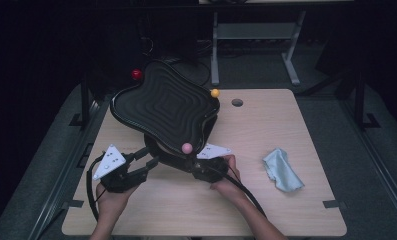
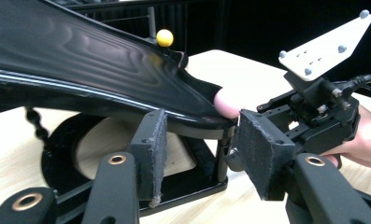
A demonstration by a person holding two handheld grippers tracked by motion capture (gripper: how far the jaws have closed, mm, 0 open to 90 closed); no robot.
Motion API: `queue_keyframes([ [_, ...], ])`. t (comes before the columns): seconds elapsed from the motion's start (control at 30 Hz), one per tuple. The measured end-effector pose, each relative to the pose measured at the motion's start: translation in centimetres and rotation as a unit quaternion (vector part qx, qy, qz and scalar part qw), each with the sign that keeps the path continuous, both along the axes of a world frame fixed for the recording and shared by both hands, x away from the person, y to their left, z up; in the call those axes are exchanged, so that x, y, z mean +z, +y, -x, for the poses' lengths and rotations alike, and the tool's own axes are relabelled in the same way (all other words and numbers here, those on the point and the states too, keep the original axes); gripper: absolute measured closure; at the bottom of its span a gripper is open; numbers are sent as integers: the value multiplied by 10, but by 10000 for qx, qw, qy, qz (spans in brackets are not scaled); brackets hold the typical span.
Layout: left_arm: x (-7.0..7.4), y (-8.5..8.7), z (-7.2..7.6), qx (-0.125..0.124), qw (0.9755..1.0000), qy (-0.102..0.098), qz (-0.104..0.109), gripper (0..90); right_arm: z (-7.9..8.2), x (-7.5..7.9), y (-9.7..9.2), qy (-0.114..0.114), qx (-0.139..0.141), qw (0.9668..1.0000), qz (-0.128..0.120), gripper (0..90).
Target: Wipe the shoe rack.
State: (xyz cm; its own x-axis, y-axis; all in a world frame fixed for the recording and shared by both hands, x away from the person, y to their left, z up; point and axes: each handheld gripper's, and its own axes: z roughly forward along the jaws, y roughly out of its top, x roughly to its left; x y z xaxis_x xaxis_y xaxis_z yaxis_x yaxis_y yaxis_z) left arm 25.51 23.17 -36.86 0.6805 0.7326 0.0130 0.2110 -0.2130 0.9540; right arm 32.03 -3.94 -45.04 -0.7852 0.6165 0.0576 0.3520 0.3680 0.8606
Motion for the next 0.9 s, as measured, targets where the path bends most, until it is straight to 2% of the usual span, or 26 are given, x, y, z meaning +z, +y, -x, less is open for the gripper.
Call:
queue_keyframes([
  [0.13,-3,-11,-5,-71,10000,51,-38,492,4,0,-21,20,8,10000,-64,514],
  [0.17,-4,-13,-6,-68,10000,43,-42,490,4,0,-27,80,-28,9999,-110,500],
  [0.57,-11,-46,-25,-299,9994,114,-115,430,5,-2,-97,139,-464,9987,-154,381],
  [0.73,-13,-56,-30,-326,9992,140,-198,399,6,-3,-114,177,-517,9984,-166,365],
  [0.77,-13,-61,-32,-345,9989,139,-288,391,7,-1,-123,149,-558,9982,-171,349],
  [0.9,-14,-67,-37,-375,9988,166,-268,372,7,0,-135,125,-623,9978,-187,324],
])
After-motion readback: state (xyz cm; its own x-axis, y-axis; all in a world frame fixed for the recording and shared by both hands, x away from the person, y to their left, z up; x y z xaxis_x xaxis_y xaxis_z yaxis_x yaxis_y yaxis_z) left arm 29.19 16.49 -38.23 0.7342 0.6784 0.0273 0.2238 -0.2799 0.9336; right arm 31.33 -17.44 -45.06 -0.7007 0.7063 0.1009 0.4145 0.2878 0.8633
